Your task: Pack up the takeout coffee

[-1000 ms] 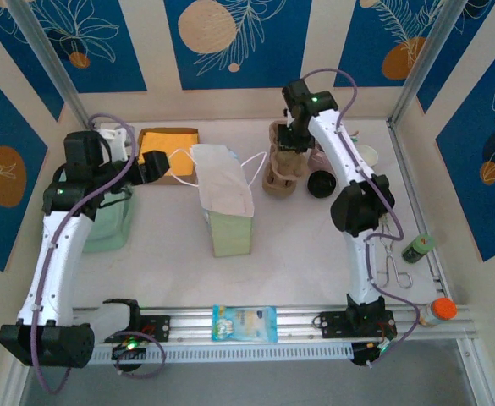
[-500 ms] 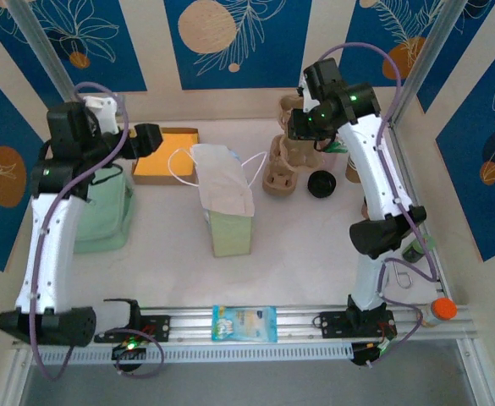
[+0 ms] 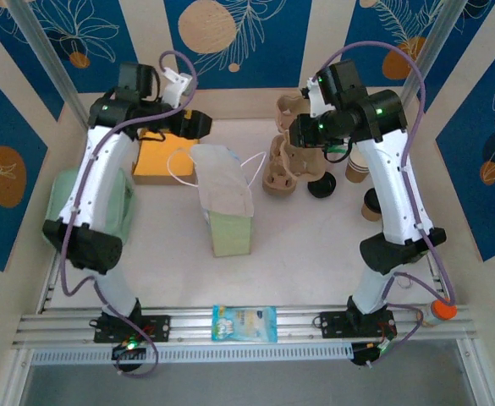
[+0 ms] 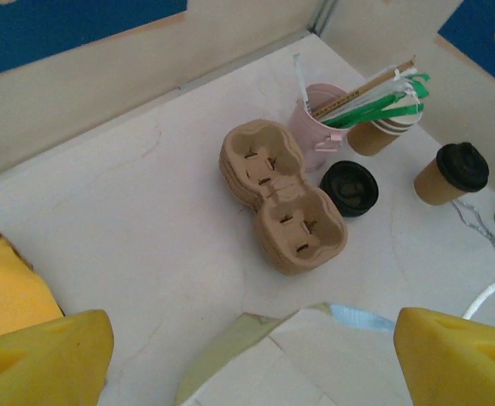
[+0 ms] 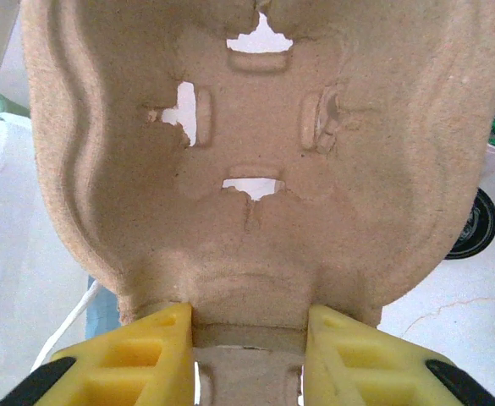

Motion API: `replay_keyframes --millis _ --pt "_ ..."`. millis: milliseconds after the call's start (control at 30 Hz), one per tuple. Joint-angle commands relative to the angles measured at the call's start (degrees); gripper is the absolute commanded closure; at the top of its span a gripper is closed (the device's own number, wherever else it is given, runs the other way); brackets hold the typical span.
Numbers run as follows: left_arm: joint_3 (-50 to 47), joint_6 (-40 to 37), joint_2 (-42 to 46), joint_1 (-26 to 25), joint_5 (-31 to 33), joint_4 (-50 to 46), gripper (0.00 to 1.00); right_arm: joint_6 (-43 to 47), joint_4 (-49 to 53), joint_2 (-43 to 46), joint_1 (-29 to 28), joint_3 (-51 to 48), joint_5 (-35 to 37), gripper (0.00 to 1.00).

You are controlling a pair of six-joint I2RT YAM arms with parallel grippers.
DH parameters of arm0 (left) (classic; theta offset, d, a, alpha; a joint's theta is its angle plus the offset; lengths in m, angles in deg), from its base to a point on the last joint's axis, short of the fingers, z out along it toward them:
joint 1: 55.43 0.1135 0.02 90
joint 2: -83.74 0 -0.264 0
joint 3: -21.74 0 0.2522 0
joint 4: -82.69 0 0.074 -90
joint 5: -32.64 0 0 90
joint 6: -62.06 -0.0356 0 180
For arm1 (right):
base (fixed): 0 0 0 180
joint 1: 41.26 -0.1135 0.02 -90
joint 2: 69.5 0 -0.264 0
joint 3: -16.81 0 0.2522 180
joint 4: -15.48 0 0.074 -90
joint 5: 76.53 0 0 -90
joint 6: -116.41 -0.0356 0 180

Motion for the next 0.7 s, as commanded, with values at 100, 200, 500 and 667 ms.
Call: replay_keyframes --millis 100,200,500,667 --pt "14.1 -9.5 -9.5 -3.9 6.3 -18.7 0.16 0.8 1.9 2.5 -1.5 2.4 -3.0 0.68" --pt "12.2 -9.3 -9.3 -4.3 7.7 -18.0 0.17 0.9 2.5 2.8 -2.3 3.4 -3.6 0.68" --pt "5.8 -2.5 -7.9 -4.0 4.1 -13.9 0.18 -0.1 2.3 3.2 -8.6 7.2 -3.5 0.68" --pt "4.2 -2.7 -7.8 -4.3 7.4 -15.2 0.21 -0.5 2.0 2.9 -11.2 7.3 -2.7 0.68"
